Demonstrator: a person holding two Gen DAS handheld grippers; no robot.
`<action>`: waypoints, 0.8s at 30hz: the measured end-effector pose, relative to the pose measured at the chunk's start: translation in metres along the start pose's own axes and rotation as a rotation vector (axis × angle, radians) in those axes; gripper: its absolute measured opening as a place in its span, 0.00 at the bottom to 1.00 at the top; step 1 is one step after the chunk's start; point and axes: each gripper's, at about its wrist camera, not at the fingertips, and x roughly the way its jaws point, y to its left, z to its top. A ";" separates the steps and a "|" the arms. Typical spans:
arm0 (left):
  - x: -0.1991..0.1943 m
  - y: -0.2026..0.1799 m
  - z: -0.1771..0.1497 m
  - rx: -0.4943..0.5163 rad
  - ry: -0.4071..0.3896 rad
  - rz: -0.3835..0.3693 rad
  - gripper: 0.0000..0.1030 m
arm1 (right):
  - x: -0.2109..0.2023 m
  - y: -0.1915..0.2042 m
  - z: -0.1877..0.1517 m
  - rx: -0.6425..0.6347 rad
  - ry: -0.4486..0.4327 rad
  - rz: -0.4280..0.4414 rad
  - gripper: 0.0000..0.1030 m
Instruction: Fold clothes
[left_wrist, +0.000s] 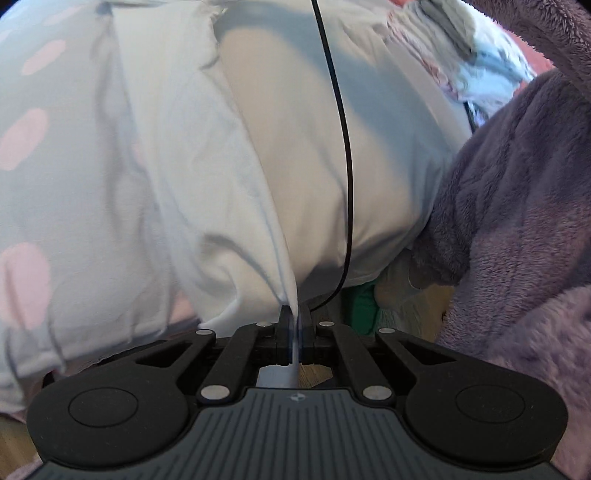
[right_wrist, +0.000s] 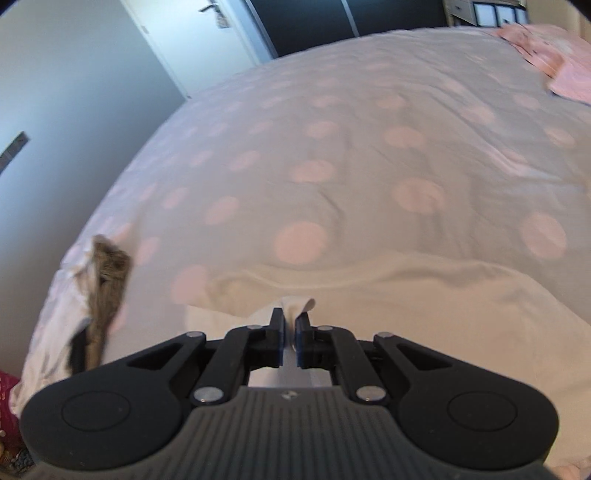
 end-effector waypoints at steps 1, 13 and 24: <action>0.005 0.000 0.001 0.001 0.014 0.000 0.00 | 0.006 -0.012 -0.005 0.020 0.008 -0.017 0.07; 0.037 0.004 -0.001 -0.015 0.095 0.003 0.00 | 0.036 -0.075 -0.041 0.083 0.039 -0.039 0.29; -0.001 -0.019 -0.020 0.036 -0.021 0.045 0.00 | -0.037 -0.027 -0.093 -0.083 0.028 0.095 0.36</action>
